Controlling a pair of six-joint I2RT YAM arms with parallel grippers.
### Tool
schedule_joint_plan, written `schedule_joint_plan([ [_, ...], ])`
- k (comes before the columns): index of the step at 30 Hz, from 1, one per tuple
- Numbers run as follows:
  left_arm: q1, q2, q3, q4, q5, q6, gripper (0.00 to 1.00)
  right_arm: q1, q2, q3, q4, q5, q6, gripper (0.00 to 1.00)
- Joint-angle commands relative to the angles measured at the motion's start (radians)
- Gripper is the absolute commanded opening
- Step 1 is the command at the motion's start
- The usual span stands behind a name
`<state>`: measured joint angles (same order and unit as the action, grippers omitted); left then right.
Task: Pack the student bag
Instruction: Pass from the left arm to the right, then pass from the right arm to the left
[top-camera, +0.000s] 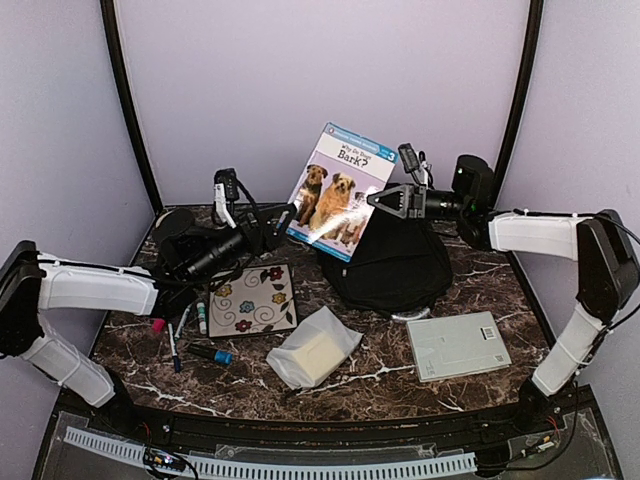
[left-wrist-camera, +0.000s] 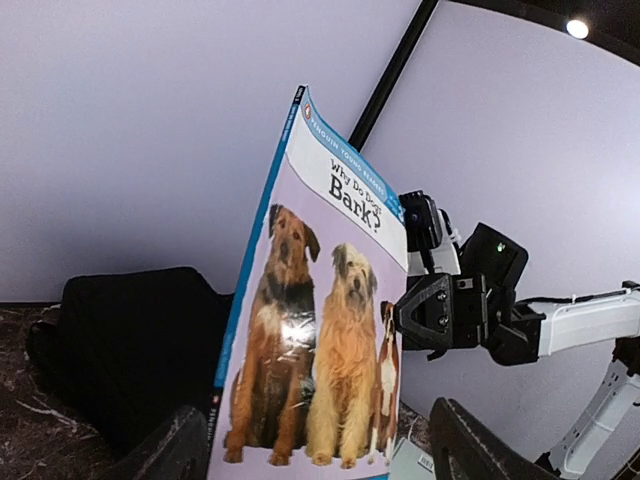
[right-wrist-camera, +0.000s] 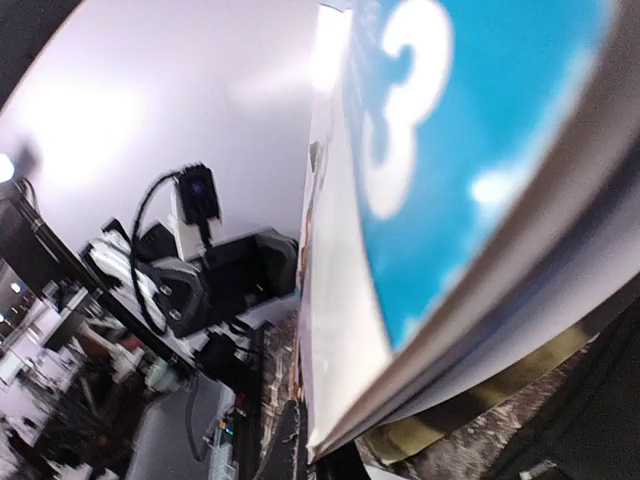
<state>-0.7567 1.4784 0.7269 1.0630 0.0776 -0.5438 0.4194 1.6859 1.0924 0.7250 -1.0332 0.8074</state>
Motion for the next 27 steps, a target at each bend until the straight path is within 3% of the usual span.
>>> schedule_joint_plan([
  [1, 0.009, -0.133, 0.021, -0.418, 0.049, 0.241, 0.80, 0.000, -0.103, -0.013, -0.583, 0.049, -0.706, 0.00],
  [7, 0.055, -0.157, -0.003, -0.540, 0.111, 0.233, 0.84, 0.004, -0.205, -0.080, -0.845, 0.055, -1.002, 0.00],
  [12, 0.074, -0.087, -0.035, -0.440, 0.259, 0.192, 0.85, 0.015, -0.226, -0.043, -1.074, 0.010, -1.164, 0.00],
  [14, 0.085, -0.036, -0.028, -0.381, 0.357, 0.157, 0.81, 0.025, -0.221, -0.018, -1.166, 0.000, -1.215, 0.00],
  [20, 0.094, 0.120, 0.011, -0.171, 0.593, 0.060, 0.79, 0.061, -0.212, 0.004, -1.246, 0.002, -1.256, 0.00],
  [27, 0.086, 0.241, 0.059, -0.018, 0.693, -0.006, 0.77, 0.085, -0.195, 0.027, -1.263, 0.004, -1.261, 0.00],
])
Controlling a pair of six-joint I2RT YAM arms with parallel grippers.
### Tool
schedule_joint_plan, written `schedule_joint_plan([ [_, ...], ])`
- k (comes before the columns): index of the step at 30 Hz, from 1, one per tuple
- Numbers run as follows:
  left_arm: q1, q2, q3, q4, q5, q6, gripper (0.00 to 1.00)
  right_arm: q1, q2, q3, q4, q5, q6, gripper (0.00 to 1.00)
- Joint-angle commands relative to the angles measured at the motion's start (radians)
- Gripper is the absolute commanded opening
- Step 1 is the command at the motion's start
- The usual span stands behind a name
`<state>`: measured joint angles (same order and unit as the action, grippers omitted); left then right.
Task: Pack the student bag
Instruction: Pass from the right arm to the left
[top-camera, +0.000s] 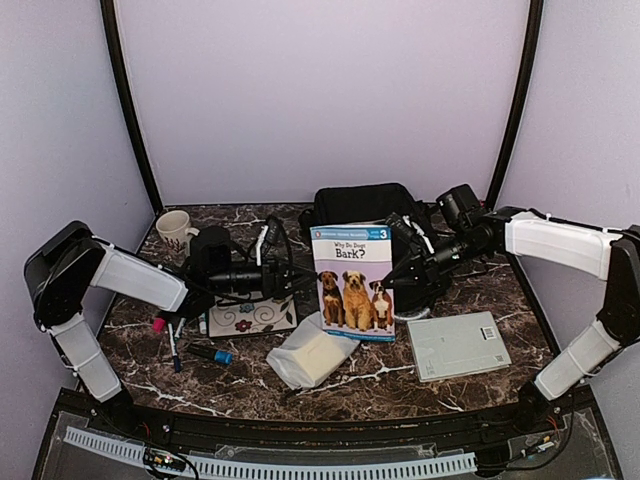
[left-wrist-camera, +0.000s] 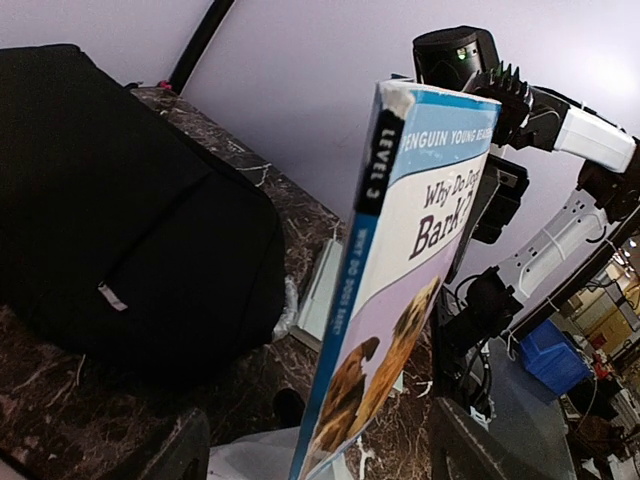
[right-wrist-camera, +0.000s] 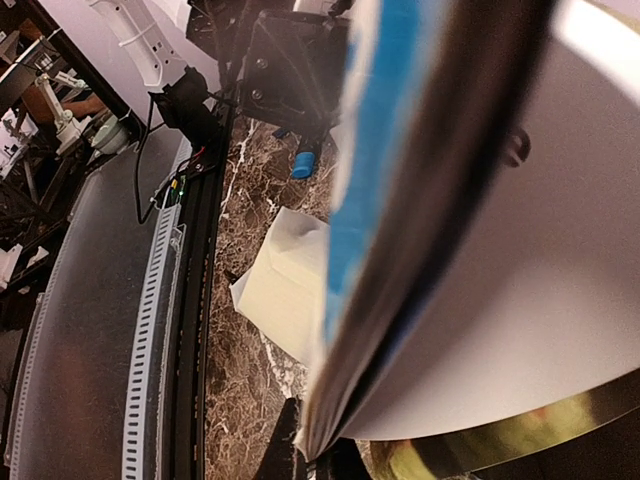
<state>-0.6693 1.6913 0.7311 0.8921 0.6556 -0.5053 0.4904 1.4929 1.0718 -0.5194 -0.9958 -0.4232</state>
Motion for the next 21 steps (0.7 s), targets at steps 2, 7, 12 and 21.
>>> schedule_joint_plan([
  [2, -0.012, 0.049, 0.081, 0.154, 0.126, -0.035, 0.75, 0.014, 0.006, 0.056, -0.020, -0.033, -0.024, 0.00],
  [7, -0.050, 0.108, 0.173, 0.077, 0.132, 0.000, 0.61, 0.018, 0.029, 0.101, -0.052, -0.019, -0.034, 0.00],
  [12, -0.058, 0.140, 0.178, 0.148, 0.158, -0.055, 0.43, 0.018, 0.041, 0.137, -0.097, 0.027, -0.047, 0.00],
  [21, -0.059, 0.118, 0.136, 0.224, 0.145, -0.103, 0.00, -0.007, -0.018, 0.088, 0.013, 0.148, 0.064, 0.28],
])
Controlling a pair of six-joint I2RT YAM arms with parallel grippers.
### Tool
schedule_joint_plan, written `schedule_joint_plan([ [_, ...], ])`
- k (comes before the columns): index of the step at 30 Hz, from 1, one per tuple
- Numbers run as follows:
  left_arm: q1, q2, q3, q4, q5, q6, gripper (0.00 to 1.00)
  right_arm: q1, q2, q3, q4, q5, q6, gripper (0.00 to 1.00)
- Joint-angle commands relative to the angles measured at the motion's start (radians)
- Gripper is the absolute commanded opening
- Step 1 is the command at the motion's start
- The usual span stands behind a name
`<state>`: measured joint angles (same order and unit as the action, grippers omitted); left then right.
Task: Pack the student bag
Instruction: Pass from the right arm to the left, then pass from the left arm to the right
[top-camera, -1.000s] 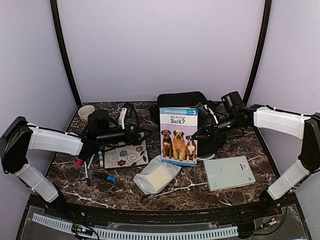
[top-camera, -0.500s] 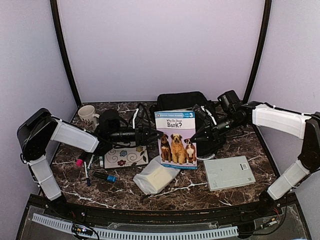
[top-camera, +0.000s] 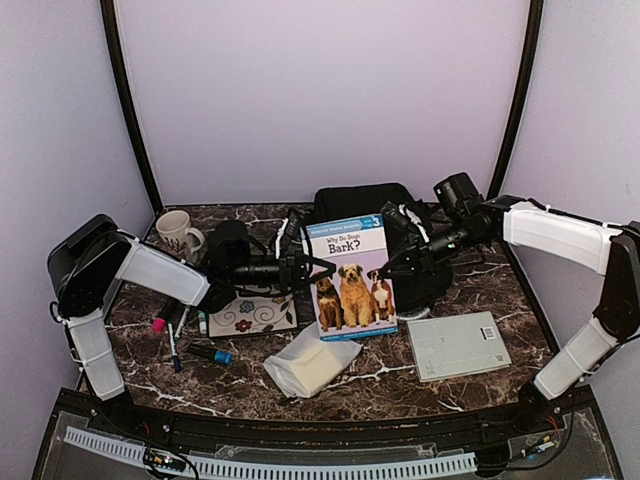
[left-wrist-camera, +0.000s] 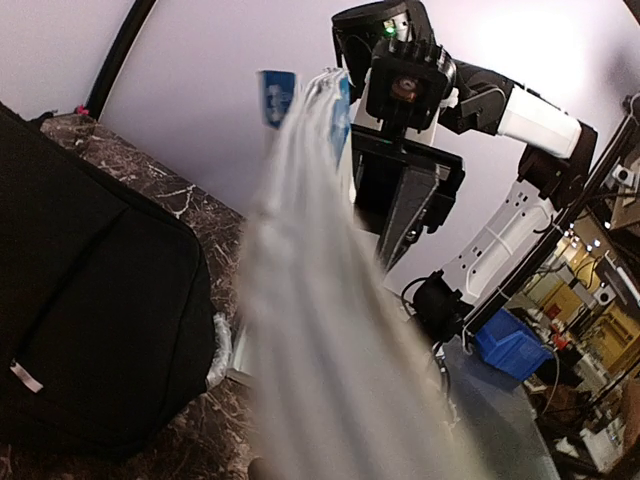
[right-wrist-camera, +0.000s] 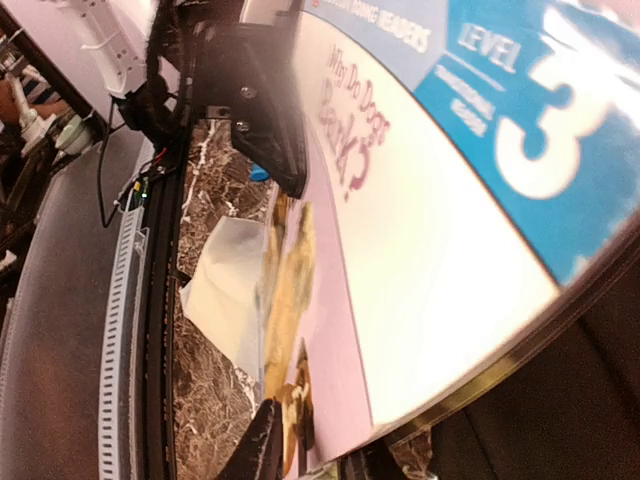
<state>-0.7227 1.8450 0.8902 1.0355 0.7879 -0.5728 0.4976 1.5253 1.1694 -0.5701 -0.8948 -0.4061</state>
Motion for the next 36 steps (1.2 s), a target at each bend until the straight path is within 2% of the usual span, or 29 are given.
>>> schedule_joint_plan([
  [1, -0.005, -0.043, -0.027, 0.087, 0.012, -0.038, 0.00, -0.027, -0.058, -0.010, 0.064, 0.040, 0.048, 0.36],
  [5, -0.005, -0.073, -0.027, 0.096, 0.002, -0.051, 0.00, -0.093, -0.120, -0.097, 0.159, 0.026, 0.107, 0.79],
  [7, -0.005, -0.091, -0.028, 0.100, -0.017, -0.053, 0.00, -0.119, -0.159, -0.135, 0.221, 0.018, 0.157, 0.97],
  [8, -0.005, -0.099, -0.027, 0.105, -0.028, -0.056, 0.00, -0.123, -0.164, -0.149, 0.236, -0.001, 0.169, 1.00],
  [16, -0.007, -0.096, 0.009, 0.174, -0.012, -0.112, 0.00, -0.119, -0.103, -0.169, 0.203, -0.163, 0.156, 1.00],
  [23, -0.010, -0.078, 0.030, 0.230, 0.015, -0.150, 0.00, -0.078, -0.053, -0.193, 0.228, -0.225, 0.165, 1.00],
  [26, -0.011, -0.063, 0.042, 0.246, 0.017, -0.166, 0.00, -0.062, -0.030, -0.189, 0.224, -0.265, 0.168, 0.95],
  [29, -0.011, -0.046, 0.058, 0.252, 0.021, -0.179, 0.00, -0.057, -0.020, -0.189, 0.248, -0.286, 0.191, 0.83],
  [31, -0.011, -0.037, 0.062, 0.254, 0.019, -0.183, 0.00, -0.056, -0.022, -0.188, 0.275, -0.292, 0.215, 0.69],
  [34, -0.011, -0.031, 0.067, 0.250, 0.022, -0.187, 0.00, -0.056, -0.023, -0.187, 0.298, -0.300, 0.233, 0.38],
  [36, -0.011, -0.021, 0.073, 0.258, 0.036, -0.200, 0.00, -0.057, -0.021, -0.197, 0.319, -0.306, 0.243, 0.26],
])
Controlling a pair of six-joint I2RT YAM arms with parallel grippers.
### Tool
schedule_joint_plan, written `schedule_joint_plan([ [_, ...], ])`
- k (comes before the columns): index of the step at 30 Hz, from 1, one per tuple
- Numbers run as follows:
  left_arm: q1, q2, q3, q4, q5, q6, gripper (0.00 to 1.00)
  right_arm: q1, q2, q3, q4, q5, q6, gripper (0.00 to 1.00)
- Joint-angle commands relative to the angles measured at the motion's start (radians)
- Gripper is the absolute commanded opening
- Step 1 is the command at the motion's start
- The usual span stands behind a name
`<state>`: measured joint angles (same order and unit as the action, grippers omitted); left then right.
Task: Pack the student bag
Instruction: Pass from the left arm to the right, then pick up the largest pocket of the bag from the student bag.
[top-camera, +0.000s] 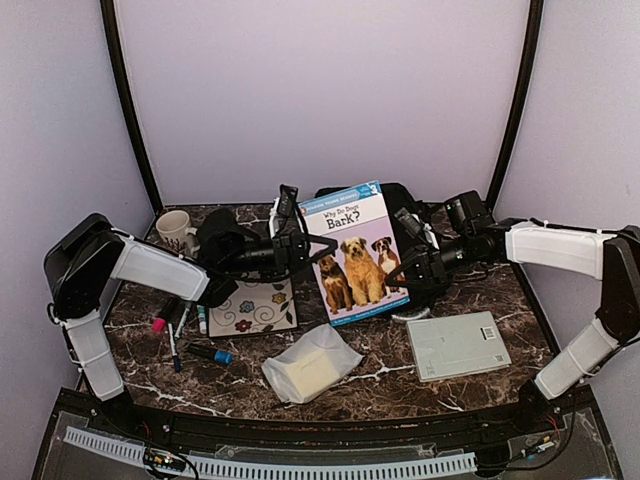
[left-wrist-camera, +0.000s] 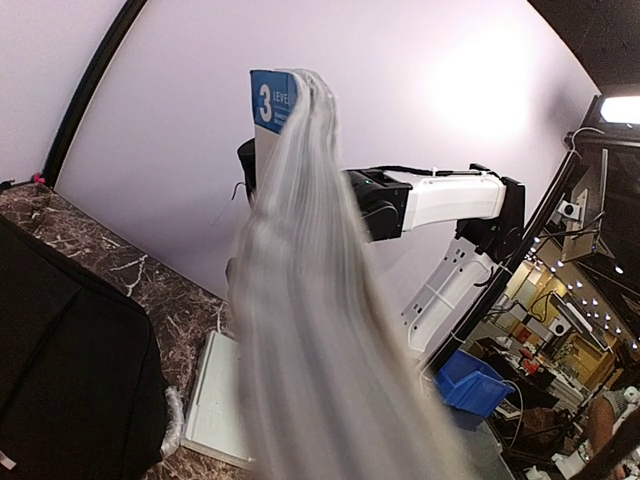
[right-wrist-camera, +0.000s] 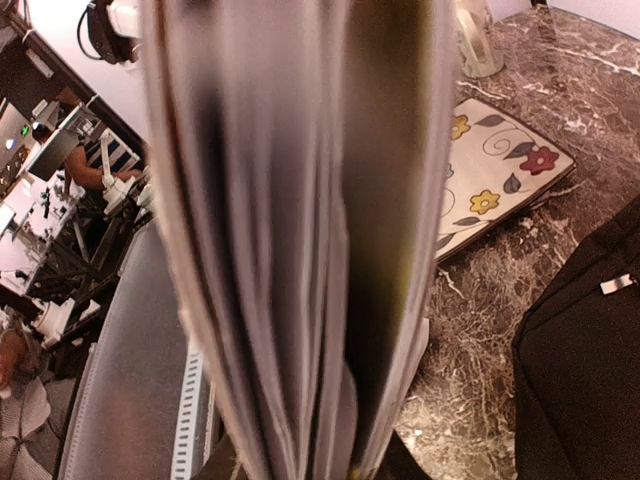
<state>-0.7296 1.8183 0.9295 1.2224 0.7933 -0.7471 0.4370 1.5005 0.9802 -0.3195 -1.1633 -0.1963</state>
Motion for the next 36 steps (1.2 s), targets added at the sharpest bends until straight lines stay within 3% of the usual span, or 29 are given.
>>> schedule_joint_plan([
  [1, -0.004, 0.011, 0.037, 0.074, 0.034, -0.032, 0.00, 0.003, 0.004, -0.014, 0.082, -0.041, 0.044, 0.23],
  [2, -0.005, 0.016, 0.041, 0.072, 0.034, -0.037, 0.00, 0.002, 0.003, -0.015, 0.091, -0.041, 0.050, 0.22],
  [5, -0.004, 0.030, 0.052, 0.052, 0.021, -0.043, 0.00, -0.003, -0.018, -0.014, 0.093, -0.043, 0.046, 0.03],
  [7, -0.002, 0.032, 0.067, -0.018, -0.019, -0.020, 0.14, -0.019, -0.038, -0.013, 0.087, -0.025, 0.039, 0.00],
  [9, -0.003, 0.021, 0.078, -0.115, -0.078, 0.044, 0.36, -0.067, -0.056, -0.016, 0.087, -0.026, 0.052, 0.00],
  [11, -0.004, -0.001, 0.088, -0.231, -0.146, 0.118, 0.46, -0.142, -0.075, -0.013, 0.084, -0.043, 0.066, 0.00],
  [13, -0.005, -0.011, 0.111, -0.338, -0.191, 0.189, 0.47, -0.225, -0.103, -0.023, 0.089, -0.035, 0.069, 0.00],
  [20, -0.074, 0.069, 0.295, -0.702, -0.273, 0.468, 0.46, -0.421, -0.275, -0.184, 0.213, 0.206, 0.046, 0.00],
  [22, -0.112, 0.115, 0.372, -0.825, -0.315, 0.582, 0.42, -0.448, -0.286, -0.184, 0.206, 0.285, -0.021, 0.00],
  [26, -0.140, 0.229, 0.520, -0.956, -0.375, 0.713, 0.42, -0.455, -0.272, -0.119, 0.112, 0.442, -0.149, 0.00],
  [36, -0.221, 0.435, 0.789, -1.199, -0.556, 0.963, 0.57, -0.532, -0.345, -0.156, 0.193, 0.413, -0.023, 0.00],
])
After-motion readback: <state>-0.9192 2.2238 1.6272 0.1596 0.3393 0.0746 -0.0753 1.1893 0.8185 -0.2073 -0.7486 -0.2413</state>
